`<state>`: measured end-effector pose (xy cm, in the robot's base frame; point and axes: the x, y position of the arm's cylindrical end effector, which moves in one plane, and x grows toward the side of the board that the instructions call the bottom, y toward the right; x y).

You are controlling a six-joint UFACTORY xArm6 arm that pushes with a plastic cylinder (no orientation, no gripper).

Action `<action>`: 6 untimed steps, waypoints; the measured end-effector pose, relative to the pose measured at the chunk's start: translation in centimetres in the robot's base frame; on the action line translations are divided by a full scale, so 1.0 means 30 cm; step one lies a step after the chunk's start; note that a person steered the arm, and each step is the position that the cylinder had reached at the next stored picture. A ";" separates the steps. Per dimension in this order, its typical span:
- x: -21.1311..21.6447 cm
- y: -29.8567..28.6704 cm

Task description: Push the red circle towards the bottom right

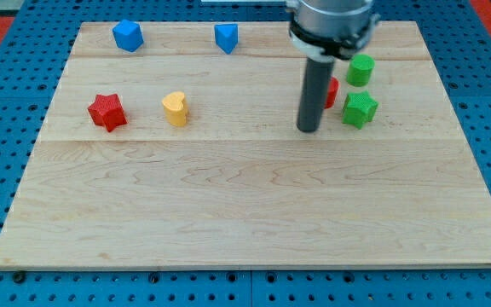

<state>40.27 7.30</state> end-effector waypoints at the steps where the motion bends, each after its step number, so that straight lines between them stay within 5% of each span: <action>1: -0.168 -0.046; 2: -0.304 0.033; 3: -0.285 0.173; 6: 0.299 0.078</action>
<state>49.25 9.64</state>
